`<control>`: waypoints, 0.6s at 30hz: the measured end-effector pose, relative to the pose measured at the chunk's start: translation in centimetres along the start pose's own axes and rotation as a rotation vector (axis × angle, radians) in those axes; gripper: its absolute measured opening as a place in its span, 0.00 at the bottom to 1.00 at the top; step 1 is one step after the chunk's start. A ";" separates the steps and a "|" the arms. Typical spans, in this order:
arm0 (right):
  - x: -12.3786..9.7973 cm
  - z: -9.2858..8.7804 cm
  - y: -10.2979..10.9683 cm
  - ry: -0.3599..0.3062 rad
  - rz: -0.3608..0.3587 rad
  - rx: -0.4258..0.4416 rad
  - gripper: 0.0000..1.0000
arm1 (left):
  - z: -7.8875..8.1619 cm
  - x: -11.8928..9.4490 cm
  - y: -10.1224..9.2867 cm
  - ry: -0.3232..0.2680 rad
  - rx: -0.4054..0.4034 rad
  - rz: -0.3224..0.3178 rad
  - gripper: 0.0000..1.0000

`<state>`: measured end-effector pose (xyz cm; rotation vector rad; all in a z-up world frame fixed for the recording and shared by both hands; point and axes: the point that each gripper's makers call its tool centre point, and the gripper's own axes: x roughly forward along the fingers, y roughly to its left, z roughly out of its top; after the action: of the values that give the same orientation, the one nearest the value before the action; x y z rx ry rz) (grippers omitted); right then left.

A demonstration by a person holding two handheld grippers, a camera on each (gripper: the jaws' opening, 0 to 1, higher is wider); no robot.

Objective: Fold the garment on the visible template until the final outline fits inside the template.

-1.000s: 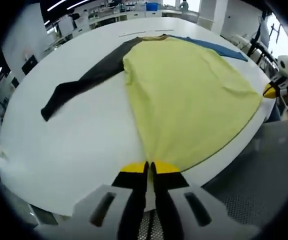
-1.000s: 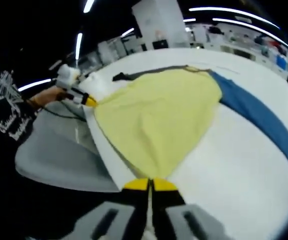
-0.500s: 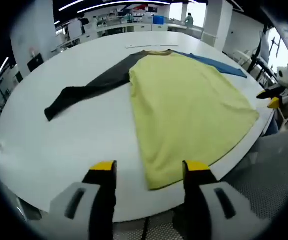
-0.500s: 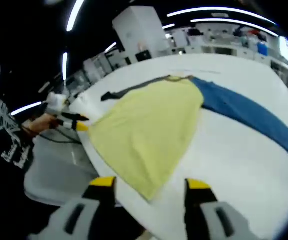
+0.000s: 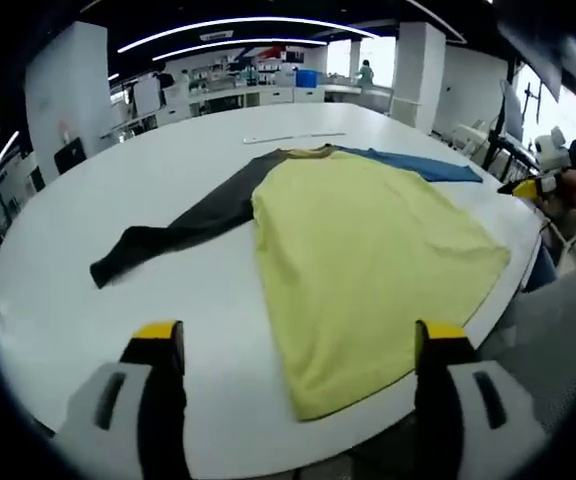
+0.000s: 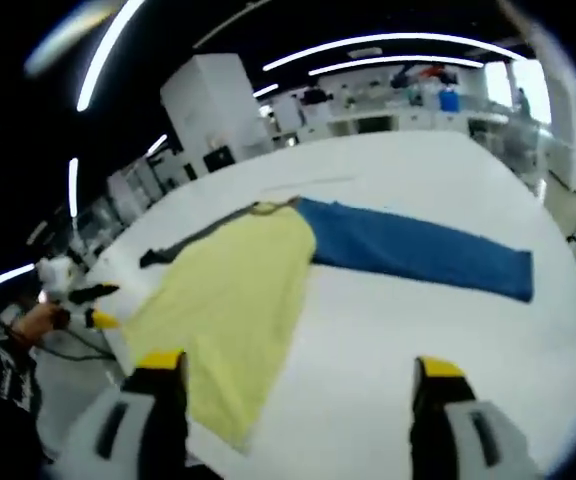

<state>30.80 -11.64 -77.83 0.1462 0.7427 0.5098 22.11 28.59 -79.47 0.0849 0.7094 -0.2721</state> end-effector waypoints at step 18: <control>-0.1 5.5 -13.4 -0.143 -0.283 0.144 0.80 | 2.4 -0.1 0.0 -0.065 0.052 -0.035 0.99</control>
<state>39.75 -23.11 -77.77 0.2058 0.6471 0.1739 23.56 28.18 -77.55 0.1131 0.6392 -0.3252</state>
